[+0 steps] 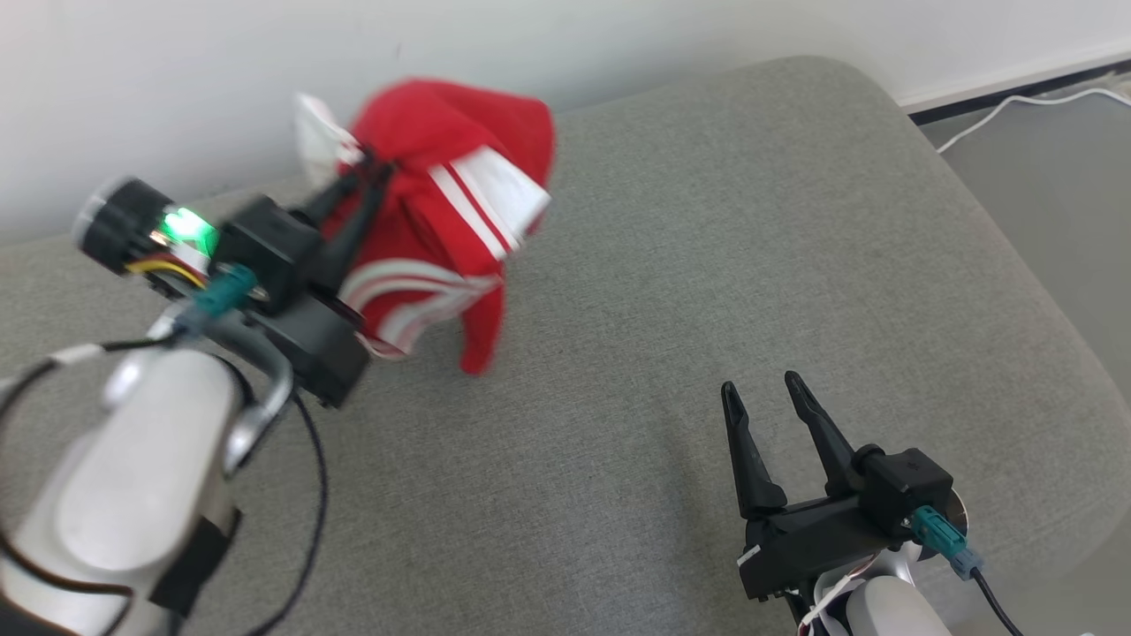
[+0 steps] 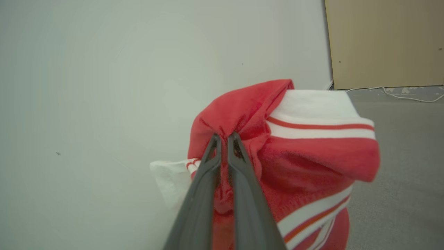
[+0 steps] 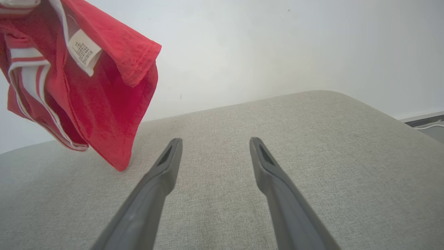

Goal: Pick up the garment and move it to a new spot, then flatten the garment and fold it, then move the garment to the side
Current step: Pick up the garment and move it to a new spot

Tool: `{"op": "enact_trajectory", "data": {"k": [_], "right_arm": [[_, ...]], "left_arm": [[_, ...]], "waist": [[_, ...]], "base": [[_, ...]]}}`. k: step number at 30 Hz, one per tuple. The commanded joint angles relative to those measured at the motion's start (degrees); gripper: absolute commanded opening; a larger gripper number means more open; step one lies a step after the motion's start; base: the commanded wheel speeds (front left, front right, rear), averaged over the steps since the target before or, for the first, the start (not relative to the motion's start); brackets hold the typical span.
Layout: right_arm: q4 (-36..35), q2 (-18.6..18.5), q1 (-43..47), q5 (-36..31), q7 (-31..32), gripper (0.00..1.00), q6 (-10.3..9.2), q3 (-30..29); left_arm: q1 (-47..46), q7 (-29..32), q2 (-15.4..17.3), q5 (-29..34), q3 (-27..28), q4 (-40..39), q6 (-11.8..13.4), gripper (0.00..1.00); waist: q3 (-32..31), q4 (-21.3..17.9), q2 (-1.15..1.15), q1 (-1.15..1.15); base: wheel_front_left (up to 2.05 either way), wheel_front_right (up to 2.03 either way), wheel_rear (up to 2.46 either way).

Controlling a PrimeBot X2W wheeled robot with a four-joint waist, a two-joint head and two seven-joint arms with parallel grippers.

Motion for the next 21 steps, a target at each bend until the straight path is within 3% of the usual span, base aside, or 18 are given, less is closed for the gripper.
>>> {"op": "enact_trajectory", "data": {"k": [1, 18, 19, 21], "right_arm": [[-0.3, 0.1, 0.3, 0.4, -0.2, 1.0, 0.02, 0.0], [-0.6, 0.1, -0.2, 0.1, -0.2, 1.0, 0.03, 0.0], [-0.5, 0.1, -0.2, 0.1, -0.2, 1.0, 0.02, 0.0], [-0.5, 0.1, 0.1, 0.0, -0.2, 1.0, 0.02, -0.2]], "left_arm": [[1.3, -0.4, -0.4, -0.5, -0.8, 0.6, -0.1, 0.0], [9.1, -11.1, -8.8, -2.4, -7.0, 19.8, 1.0, 0.0], [9.2, -11.7, -9.2, -2.5, -7.1, 20.9, 1.1, 0.2], [9.3, -12.7, -10.2, -2.9, -6.9, 22.0, 1.4, 0.99]], "waist": [[0.2, -0.4, 0.0, 0.0], [1.2, 2.0, 0.0, 0.0], [1.2, 2.1, 0.0, 0.0], [1.1, 2.5, 0.0, 0.0]], "base": [[0.0, 0.0, 0.0], [0.0, 0.0, 0.0], [0.0, 0.0, 0.0], [0.0, 0.0, 0.0]]}}
